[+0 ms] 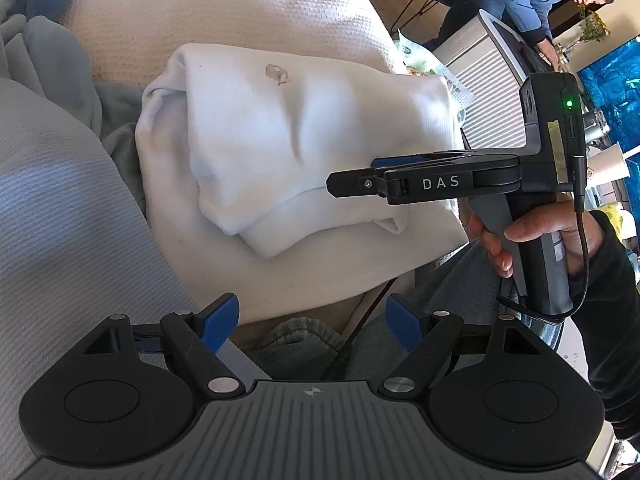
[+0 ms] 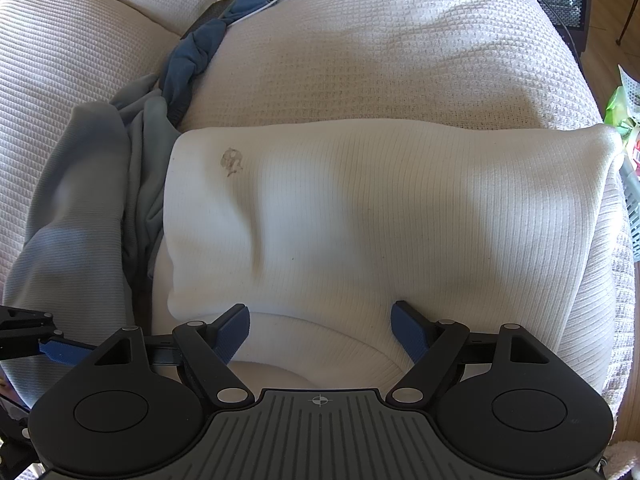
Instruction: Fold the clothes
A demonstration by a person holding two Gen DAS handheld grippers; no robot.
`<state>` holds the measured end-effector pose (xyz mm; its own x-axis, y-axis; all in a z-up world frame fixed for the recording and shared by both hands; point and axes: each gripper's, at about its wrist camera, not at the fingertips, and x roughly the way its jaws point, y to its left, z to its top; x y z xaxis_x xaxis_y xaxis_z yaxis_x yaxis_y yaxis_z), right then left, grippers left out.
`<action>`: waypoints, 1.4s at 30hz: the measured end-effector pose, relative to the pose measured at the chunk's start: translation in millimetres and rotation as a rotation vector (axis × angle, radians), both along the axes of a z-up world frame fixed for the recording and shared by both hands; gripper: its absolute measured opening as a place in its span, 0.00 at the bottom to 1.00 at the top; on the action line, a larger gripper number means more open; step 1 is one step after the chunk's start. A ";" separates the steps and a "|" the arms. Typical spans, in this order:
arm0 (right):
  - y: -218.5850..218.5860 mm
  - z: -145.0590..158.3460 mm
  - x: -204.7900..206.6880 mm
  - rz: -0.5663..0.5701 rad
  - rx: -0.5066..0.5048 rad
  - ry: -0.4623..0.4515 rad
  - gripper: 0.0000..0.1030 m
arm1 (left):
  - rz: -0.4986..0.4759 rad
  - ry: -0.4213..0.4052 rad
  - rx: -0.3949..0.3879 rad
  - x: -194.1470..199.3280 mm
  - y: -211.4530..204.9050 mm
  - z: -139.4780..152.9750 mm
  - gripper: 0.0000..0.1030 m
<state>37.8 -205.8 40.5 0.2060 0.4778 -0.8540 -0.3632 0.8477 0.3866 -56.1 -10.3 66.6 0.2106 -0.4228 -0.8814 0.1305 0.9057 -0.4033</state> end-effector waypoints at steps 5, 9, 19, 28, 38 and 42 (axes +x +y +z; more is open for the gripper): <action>0.4 0.0 -0.2 0.001 -0.001 0.000 0.79 | 0.001 0.000 0.005 0.1 0.4 -0.6 0.76; 0.4 -0.3 -0.1 0.003 -0.002 0.000 0.79 | 0.000 0.001 0.002 -0.9 1.0 -0.4 0.76; -3.5 -0.6 0.4 0.007 -0.006 0.000 0.79 | 0.007 0.001 0.004 -5.4 5.9 1.3 0.76; -3.1 -1.5 1.9 0.008 -0.008 0.000 0.79 | 0.022 -0.003 -0.004 -6.2 11.0 2.5 0.76; -1.9 -3.6 4.3 0.010 -0.010 0.000 0.79 | 0.029 -0.015 -0.004 -3.4 11.2 4.4 0.76; -0.9 -3.4 4.8 0.003 -0.002 0.001 0.79 | 0.031 -0.013 -0.001 -2.0 11.4 3.8 0.77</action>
<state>42.6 -206.7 37.1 0.2037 0.4771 -0.8549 -0.3658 0.8471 0.3856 -58.1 1.1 70.4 0.2351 -0.4165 -0.8782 0.1078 0.9091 -0.4023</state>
